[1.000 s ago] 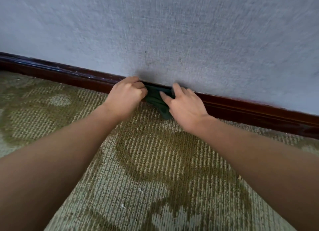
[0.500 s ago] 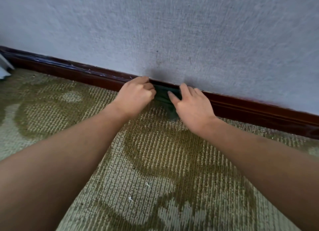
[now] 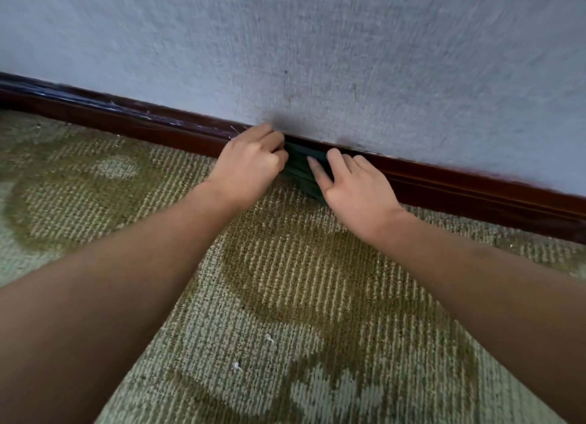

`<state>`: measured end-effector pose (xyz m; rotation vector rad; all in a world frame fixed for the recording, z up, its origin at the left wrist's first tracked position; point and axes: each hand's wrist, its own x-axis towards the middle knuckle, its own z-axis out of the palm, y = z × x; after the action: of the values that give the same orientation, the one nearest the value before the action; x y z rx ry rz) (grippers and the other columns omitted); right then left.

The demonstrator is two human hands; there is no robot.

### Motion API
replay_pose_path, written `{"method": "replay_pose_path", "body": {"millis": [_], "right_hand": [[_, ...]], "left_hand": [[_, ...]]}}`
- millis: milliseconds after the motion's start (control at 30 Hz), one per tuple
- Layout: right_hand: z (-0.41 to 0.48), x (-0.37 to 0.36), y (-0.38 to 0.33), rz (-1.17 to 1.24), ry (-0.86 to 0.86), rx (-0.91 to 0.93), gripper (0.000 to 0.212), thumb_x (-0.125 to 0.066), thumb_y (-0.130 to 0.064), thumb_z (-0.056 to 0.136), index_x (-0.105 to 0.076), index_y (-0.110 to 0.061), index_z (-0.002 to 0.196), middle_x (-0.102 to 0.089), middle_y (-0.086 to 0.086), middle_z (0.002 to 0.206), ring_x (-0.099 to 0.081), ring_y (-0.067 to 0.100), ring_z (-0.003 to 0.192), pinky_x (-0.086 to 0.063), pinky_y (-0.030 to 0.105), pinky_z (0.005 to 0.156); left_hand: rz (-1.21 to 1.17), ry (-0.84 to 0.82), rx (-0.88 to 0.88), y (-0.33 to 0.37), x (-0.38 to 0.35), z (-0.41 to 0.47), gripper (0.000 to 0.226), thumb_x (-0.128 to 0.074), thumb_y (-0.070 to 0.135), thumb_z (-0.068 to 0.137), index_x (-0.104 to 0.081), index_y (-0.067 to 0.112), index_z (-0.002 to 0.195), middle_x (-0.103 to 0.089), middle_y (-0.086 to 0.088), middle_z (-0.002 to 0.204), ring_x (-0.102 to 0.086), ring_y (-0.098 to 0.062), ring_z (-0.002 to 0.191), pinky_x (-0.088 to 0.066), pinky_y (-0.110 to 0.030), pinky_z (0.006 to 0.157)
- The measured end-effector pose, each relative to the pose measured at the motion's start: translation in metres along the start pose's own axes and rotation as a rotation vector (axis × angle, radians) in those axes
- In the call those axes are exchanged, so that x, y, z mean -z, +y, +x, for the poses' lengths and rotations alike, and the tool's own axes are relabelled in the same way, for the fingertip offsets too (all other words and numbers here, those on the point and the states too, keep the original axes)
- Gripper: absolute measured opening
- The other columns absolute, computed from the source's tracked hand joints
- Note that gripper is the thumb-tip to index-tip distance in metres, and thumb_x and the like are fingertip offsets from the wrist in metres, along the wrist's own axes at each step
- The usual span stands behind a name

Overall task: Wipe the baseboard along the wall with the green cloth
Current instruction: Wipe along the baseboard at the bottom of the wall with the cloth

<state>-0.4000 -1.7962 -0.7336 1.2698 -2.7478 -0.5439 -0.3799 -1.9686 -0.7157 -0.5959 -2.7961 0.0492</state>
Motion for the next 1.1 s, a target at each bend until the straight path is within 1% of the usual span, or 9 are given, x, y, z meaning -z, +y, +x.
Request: {"method": "replay_pose_path", "body": {"millis": [133, 233, 300, 367, 467, 600, 767, 967, 1100], "right_hand": [[0.001, -0.001, 0.001, -0.087, 0.048, 0.003, 0.064, -0.051, -0.008, 0.087, -0.022, 0.001, 0.143, -0.045, 0.012, 0.124, -0.053, 0.020, 0.100, -0.040, 0.028, 0.088], [0.002, -0.007, 0.001, -0.134, 0.011, 0.061, 0.060, -0.050, -0.007, 0.087, -0.026, -0.001, 0.142, -0.047, 0.009, 0.119, -0.054, 0.018, 0.096, -0.041, 0.027, 0.083], [0.003, -0.008, 0.004, -0.178, 0.030, 0.068, 0.055, -0.055, -0.012, 0.085, -0.039, -0.006, 0.138, -0.054, 0.003, 0.111, -0.057, 0.013, 0.087, -0.043, 0.024, 0.077], [0.004, -0.007, 0.004, -0.187, 0.027, 0.075, 0.053, -0.057, -0.014, 0.083, -0.045, -0.009, 0.135, -0.057, 0.001, 0.107, -0.058, 0.011, 0.082, -0.043, 0.022, 0.074], [0.008, -0.014, -0.006, -0.202, -0.021, 0.122, 0.051, -0.050, -0.008, 0.088, -0.038, -0.003, 0.137, -0.047, 0.007, 0.117, -0.055, 0.017, 0.092, -0.040, 0.027, 0.082], [0.011, -0.016, -0.010, -0.172, -0.059, 0.116, 0.051, -0.047, -0.003, 0.090, -0.032, 0.002, 0.138, -0.038, 0.013, 0.124, -0.050, 0.023, 0.100, -0.037, 0.031, 0.087], [0.006, -0.015, -0.008, -0.122, -0.074, 0.103, 0.064, -0.047, -0.002, 0.089, -0.011, 0.005, 0.143, -0.032, 0.018, 0.127, -0.046, 0.027, 0.106, -0.035, 0.034, 0.092], [-0.010, -0.002, 0.010, -0.104, -0.069, 0.066, 0.066, -0.046, -0.007, 0.089, -0.011, 0.000, 0.144, -0.028, 0.020, 0.125, -0.044, 0.029, 0.108, -0.033, 0.034, 0.093], [-0.028, 0.006, 0.026, -0.161, 0.005, -0.027, 0.061, -0.050, -0.013, 0.089, -0.024, -0.007, 0.144, -0.040, 0.017, 0.128, -0.051, 0.026, 0.109, -0.037, 0.031, 0.094]], "left_hand": [[0.046, 0.025, -0.073, -0.002, -0.006, -0.001, 0.024, -0.047, 0.000, 0.073, -0.067, -0.003, 0.060, -0.063, -0.016, 0.067, -0.063, -0.030, 0.068, -0.054, -0.032, 0.061], [0.075, -0.025, -0.085, 0.001, -0.017, -0.008, 0.013, -0.059, -0.002, 0.071, -0.068, -0.002, 0.061, -0.062, -0.014, 0.067, -0.062, -0.029, 0.065, -0.051, -0.030, 0.059], [0.080, -0.031, -0.058, 0.001, -0.023, -0.011, 0.004, -0.068, -0.003, 0.066, -0.070, -0.001, 0.063, -0.062, -0.013, 0.066, -0.061, -0.028, 0.065, -0.051, -0.030, 0.059], [0.080, -0.037, -0.062, -0.001, -0.027, -0.010, 0.006, -0.074, -0.004, 0.063, -0.070, 0.000, 0.065, -0.063, -0.013, 0.067, -0.061, -0.029, 0.066, -0.051, -0.030, 0.060], [0.090, -0.062, -0.057, -0.003, -0.031, -0.011, 0.006, -0.075, -0.003, 0.061, -0.070, -0.001, 0.064, -0.063, -0.014, 0.067, -0.061, -0.030, 0.066, -0.050, -0.030, 0.060], [0.062, -0.086, -0.041, -0.002, -0.034, -0.013, 0.009, -0.062, -0.001, 0.068, -0.070, -0.003, 0.066, -0.063, -0.016, 0.069, -0.061, -0.031, 0.067, -0.051, -0.030, 0.061], [0.039, -0.133, -0.022, 0.002, -0.026, -0.019, 0.012, -0.078, -0.006, 0.060, -0.071, -0.005, 0.070, -0.063, -0.017, 0.071, -0.060, -0.031, 0.068, -0.050, -0.032, 0.060], [0.082, -0.055, -0.072, 0.011, -0.009, -0.015, 0.012, -0.075, -0.005, 0.063, -0.071, -0.002, 0.074, -0.063, -0.014, 0.073, -0.060, -0.030, 0.071, -0.050, -0.031, 0.063], [0.125, 0.008, -0.148, 0.021, 0.003, 0.003, 0.017, -0.056, 0.001, 0.071, -0.072, 0.002, 0.072, -0.063, -0.011, 0.072, -0.062, -0.027, 0.071, -0.050, -0.029, 0.064]]}}
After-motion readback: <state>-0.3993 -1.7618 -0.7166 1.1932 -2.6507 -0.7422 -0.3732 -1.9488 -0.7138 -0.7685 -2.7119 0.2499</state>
